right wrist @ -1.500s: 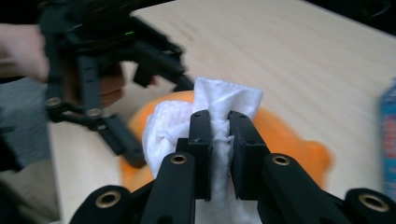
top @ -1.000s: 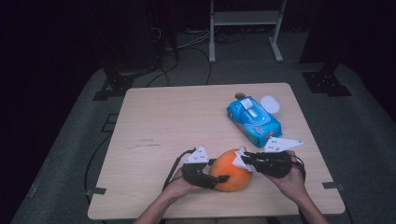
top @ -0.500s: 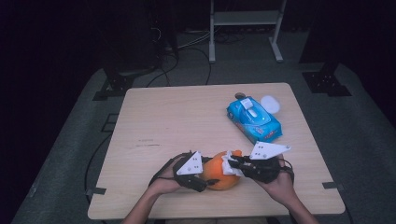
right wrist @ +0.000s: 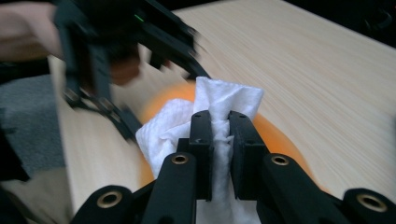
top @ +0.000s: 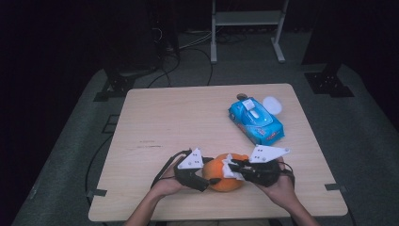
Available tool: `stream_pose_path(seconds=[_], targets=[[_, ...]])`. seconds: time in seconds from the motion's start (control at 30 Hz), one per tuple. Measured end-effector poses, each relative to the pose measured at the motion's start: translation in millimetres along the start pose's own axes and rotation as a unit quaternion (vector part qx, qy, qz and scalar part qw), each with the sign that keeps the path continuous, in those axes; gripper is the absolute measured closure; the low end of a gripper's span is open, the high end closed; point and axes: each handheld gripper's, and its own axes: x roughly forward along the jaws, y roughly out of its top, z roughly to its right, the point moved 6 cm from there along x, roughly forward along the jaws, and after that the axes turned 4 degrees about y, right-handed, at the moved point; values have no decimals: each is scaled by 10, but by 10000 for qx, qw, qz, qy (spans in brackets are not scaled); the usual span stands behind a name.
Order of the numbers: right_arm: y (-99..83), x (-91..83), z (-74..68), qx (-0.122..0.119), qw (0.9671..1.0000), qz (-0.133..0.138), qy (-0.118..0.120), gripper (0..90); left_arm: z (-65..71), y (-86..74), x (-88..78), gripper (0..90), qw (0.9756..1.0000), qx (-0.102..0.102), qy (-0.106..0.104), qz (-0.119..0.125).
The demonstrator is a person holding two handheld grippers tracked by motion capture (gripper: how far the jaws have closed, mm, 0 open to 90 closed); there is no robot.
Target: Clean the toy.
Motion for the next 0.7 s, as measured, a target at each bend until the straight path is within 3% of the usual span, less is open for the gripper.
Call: stream_pose_path(seconds=[0.1,0.17,0.23,0.3,0.37,0.43,0.5,0.6,0.7], targets=[[95,100,-170,-331,9994,-21,61,796,54,20,5,315,9994,332,26,-101],[110,112,-172,-438,9990,-68,-22,795,38,6,-5,318,9997,233,13,-48],[92,81,-87,-324,9994,-19,-87,794,13,-16,-6,317,9999,120,-18,11],[27,19,73,-114,9996,-27,-242,794,-14,-25,-3,294,10000,-57,-27,40],[-52,-25,211,69,9994,-38,-340,795,-46,-14,8,217,9993,-384,-26,39],[-114,-42,280,343,9990,-41,-275,795,-60,21,21,153,9968,-782,-120,147],[-126,-48,285,362,9990,-72,-254,797,-86,27,23,156,9941,-1059,-158,161],[-98,-40,238,315,9992,-88,-232,800,-80,14,16,231,9951,-971,-101,131],[-20,-5,121,159,9997,-80,-137,800,-40,52,13,260,9978,-654,0,108]])
